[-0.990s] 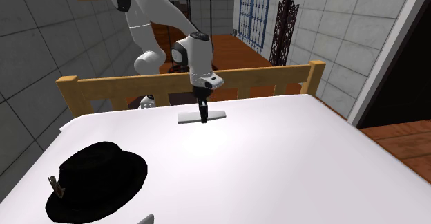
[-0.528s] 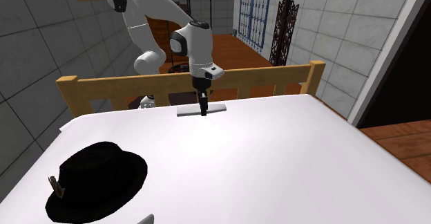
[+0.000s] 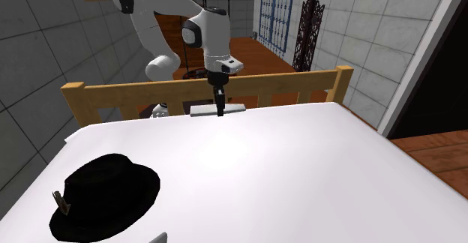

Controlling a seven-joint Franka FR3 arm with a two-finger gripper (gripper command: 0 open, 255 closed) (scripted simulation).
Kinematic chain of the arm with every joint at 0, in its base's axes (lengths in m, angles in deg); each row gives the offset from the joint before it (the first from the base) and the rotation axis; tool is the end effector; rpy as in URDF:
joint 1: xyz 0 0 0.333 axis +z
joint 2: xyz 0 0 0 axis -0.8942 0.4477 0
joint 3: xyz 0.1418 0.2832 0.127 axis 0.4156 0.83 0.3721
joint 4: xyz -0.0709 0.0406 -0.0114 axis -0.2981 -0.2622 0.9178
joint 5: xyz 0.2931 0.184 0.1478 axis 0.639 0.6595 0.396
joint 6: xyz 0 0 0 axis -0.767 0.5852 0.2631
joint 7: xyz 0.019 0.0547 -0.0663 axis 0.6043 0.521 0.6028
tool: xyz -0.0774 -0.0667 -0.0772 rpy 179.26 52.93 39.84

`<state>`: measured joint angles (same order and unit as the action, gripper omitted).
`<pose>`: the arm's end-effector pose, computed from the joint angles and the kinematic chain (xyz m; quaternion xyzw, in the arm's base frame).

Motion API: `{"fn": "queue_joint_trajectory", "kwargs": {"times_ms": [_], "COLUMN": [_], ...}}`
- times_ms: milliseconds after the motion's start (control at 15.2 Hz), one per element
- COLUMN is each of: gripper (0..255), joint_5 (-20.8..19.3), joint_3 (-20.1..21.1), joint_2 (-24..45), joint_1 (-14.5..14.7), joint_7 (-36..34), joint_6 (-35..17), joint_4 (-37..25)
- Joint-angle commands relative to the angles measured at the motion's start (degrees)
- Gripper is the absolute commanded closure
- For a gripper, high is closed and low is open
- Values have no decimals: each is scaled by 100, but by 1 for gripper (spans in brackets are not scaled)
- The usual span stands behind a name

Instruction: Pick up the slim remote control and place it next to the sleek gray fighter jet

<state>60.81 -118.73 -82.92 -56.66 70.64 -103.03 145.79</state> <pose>0.3854 -0.2570 0.4551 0.9740 0.2263 -0.0028 0.0048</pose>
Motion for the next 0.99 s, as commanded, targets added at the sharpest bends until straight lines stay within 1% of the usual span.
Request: {"fn": "queue_joint_trajectory", "kwargs": {"times_ms": [0,924], "gripper": [255,255], "joint_5": [-6,-27], "joint_3": [29,216], "joint_2": [-40,-279], "joint_1": [3,21], "joint_7": [-13,-59], "joint_6": [157,1260], "joint_4": [-119,-1004]}}
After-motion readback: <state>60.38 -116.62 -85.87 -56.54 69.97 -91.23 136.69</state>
